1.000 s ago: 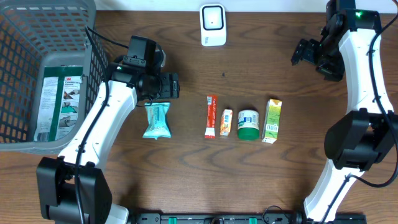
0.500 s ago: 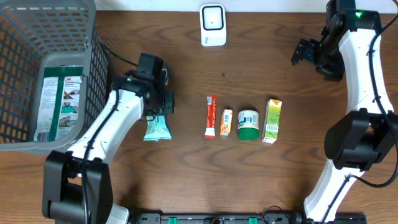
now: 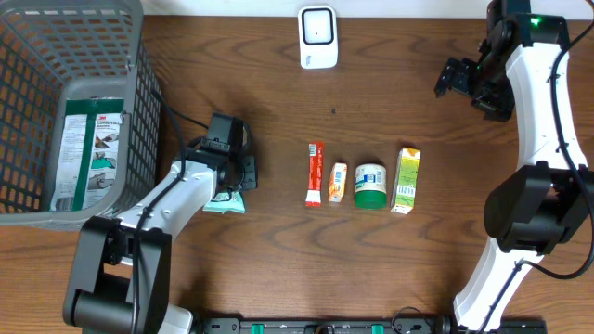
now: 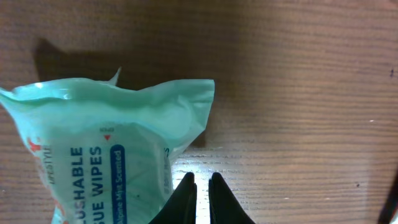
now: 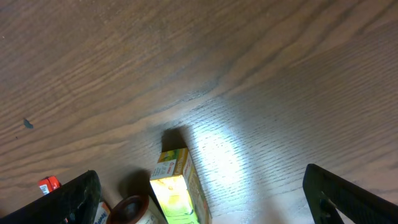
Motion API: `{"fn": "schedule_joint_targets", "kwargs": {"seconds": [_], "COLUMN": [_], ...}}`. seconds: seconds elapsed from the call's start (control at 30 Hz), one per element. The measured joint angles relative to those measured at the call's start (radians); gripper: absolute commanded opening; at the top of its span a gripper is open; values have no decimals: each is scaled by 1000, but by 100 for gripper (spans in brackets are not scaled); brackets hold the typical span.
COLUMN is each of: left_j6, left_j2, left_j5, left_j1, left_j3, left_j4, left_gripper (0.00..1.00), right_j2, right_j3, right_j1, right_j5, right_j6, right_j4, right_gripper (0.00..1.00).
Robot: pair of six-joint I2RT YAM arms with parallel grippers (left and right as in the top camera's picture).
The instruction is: Scan the item barcode
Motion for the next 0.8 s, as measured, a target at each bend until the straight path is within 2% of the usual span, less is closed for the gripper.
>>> {"fn": "schedule_joint_targets", "kwargs": {"seconds": [0.07,0.2,0.33,0.43,0.53,0.6,0.8], "left_j6": [-7,-12,-15,-15,-16,-19,-23], "left_j2": [-7,-84,-209,-237,-194,-148,-8], "left_j5": [-1,-4,-27,-75,-113,-135,-209], "left_j1": [0,0,0,0,0,0,0], "left_j3": [23,90,146,159,157,155,148], "left_j4": [-23,-50,-64,-135,-202,-224,-230], "left_gripper": [37,48,49,49,48,44,43], "right_j2": [0,0,0,0,0,0,0], "right_j3": [0,0,0,0,0,0,0], "right_j1": [0,0,0,0,0,0,0], "right_j5": [0,0,0,0,0,0,0], "right_j6": [0,0,0,0,0,0,0], "right_j4": [0,0,0,0,0,0,0], "right_gripper": [99,99,99,99,99,99,99]}}
